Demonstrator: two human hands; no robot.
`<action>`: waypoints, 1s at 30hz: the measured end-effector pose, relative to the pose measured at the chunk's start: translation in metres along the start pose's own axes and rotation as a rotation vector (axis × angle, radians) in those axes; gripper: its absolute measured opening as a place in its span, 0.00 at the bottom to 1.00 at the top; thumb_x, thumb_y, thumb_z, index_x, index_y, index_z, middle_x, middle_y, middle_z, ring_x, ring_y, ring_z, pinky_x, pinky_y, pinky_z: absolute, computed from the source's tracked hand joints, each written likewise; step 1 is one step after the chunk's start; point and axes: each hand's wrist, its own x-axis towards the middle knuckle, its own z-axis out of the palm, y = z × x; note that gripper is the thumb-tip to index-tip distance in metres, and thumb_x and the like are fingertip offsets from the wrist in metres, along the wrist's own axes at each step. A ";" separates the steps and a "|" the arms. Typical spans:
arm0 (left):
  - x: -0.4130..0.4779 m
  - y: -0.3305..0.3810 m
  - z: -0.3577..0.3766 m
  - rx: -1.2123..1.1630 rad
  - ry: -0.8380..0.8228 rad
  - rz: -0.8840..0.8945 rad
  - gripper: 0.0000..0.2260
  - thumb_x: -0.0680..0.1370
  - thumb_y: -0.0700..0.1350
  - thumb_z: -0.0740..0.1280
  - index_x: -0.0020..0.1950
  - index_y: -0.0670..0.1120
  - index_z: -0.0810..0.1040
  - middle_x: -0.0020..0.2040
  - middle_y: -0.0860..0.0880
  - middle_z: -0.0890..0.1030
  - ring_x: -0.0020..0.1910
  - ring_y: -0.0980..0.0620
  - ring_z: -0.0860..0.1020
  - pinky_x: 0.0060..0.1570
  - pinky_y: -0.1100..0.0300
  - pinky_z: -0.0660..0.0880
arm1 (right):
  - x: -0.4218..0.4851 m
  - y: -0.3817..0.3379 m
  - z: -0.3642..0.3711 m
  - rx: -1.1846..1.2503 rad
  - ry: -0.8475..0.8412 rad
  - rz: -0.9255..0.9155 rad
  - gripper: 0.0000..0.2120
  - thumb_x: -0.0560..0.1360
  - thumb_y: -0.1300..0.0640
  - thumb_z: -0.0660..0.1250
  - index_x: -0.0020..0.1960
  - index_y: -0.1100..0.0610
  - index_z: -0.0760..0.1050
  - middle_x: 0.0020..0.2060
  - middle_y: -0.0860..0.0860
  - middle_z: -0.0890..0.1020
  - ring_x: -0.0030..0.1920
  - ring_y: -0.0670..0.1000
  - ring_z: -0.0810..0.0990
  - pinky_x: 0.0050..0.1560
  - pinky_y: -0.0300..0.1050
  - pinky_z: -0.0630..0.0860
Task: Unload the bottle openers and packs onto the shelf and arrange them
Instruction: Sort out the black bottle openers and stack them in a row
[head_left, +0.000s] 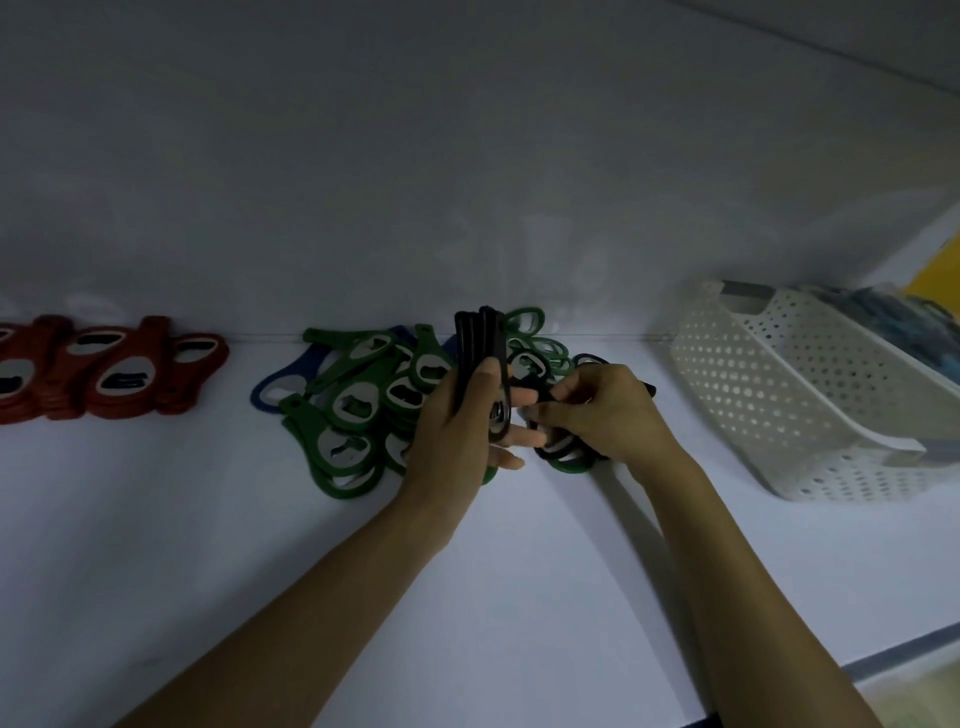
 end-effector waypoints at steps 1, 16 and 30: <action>0.000 0.001 0.000 0.003 -0.008 0.008 0.10 0.81 0.51 0.57 0.56 0.51 0.75 0.42 0.53 0.85 0.35 0.49 0.84 0.25 0.63 0.75 | -0.001 -0.001 0.000 0.086 0.025 -0.025 0.08 0.68 0.55 0.76 0.34 0.54 0.78 0.29 0.46 0.81 0.30 0.41 0.78 0.34 0.37 0.73; 0.000 -0.008 -0.001 0.179 -0.046 0.155 0.07 0.76 0.47 0.69 0.53 0.50 0.76 0.39 0.54 0.84 0.35 0.52 0.83 0.28 0.65 0.74 | -0.017 -0.025 0.009 0.734 -0.029 -0.267 0.12 0.67 0.50 0.71 0.36 0.58 0.77 0.24 0.50 0.77 0.24 0.46 0.73 0.27 0.38 0.70; -0.007 -0.010 0.003 0.482 -0.040 0.412 0.21 0.70 0.39 0.68 0.59 0.53 0.68 0.47 0.57 0.79 0.47 0.62 0.79 0.41 0.70 0.75 | -0.029 -0.041 0.020 0.956 -0.159 -0.278 0.17 0.72 0.60 0.67 0.53 0.74 0.76 0.52 0.69 0.80 0.51 0.60 0.80 0.58 0.52 0.77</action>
